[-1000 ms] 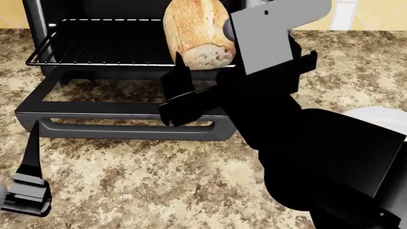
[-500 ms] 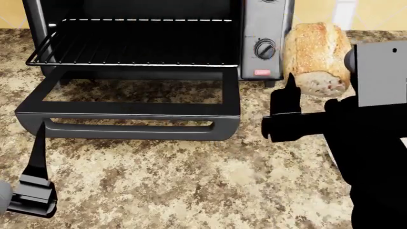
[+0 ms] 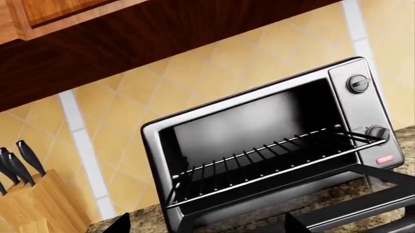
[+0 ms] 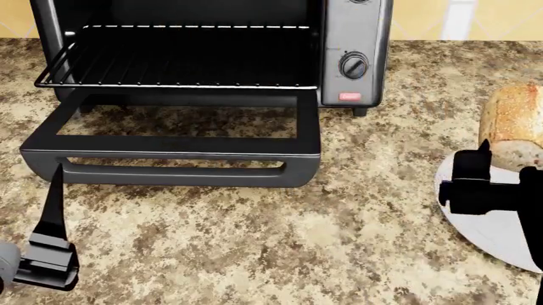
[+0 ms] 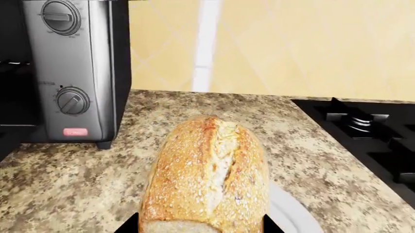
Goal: Pick the bread from the rack and place it on the plate on the counter.
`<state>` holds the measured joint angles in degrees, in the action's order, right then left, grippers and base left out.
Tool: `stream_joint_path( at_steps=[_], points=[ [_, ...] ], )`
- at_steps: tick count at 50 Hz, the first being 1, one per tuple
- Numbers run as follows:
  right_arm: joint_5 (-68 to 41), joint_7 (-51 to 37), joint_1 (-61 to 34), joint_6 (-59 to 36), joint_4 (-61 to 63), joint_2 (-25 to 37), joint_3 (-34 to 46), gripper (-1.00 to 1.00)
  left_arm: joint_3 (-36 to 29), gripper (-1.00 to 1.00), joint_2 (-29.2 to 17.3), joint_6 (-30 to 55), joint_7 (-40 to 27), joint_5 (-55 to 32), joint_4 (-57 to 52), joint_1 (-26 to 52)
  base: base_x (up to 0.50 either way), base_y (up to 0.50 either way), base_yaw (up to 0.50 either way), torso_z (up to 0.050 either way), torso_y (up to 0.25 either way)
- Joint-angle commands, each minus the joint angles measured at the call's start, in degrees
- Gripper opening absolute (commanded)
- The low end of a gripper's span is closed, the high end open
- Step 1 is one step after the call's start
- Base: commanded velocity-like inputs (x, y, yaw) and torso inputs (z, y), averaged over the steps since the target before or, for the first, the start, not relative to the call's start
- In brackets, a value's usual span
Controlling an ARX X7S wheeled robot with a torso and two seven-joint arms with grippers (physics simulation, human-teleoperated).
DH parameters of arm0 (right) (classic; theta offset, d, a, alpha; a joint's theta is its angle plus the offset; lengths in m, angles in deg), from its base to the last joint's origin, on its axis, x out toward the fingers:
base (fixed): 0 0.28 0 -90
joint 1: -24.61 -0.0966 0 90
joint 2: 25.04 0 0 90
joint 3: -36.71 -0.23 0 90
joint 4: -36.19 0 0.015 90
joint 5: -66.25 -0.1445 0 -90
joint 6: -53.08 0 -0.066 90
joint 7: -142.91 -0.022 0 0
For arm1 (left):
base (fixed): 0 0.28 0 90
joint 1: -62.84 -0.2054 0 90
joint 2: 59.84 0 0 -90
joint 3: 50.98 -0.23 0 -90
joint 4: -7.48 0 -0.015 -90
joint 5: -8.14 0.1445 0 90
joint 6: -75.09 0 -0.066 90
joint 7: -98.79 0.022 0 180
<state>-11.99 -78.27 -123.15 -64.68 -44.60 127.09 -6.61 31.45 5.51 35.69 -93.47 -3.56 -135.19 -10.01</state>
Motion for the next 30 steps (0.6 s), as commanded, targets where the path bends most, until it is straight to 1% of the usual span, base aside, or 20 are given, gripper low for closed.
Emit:
stream_joint_path(
  at_steps=[1, 16, 30],
  points=[
    [3.8, 2.2, 0.5, -1.4, -5.4, -1.0, 1.2, -1.00, -0.8, 1.00, -0.1, 0.3, -0.2, 0.0, 0.4, 0.7, 0.00, 0.00, 0.00, 0.000, 0.000],
    [5.3, 4.1, 0.8, -2.9, -12.0, -3.3, 2.8, -1.00, -1.7, 1.00, 0.0, 1.4, -0.7, -0.2, 0.1, 1.7, 0.00, 0.00, 0.00, 0.000, 0.000],
    [9.2, 8.3, -1.4, -3.8, -21.9, -8.8, 5.2, -1.00, -2.7, 1.00, -0.2, 2.1, -1.0, -0.1, 0.2, 2.2, 0.00, 0.00, 0.00, 0.000, 0.000]
  ],
)
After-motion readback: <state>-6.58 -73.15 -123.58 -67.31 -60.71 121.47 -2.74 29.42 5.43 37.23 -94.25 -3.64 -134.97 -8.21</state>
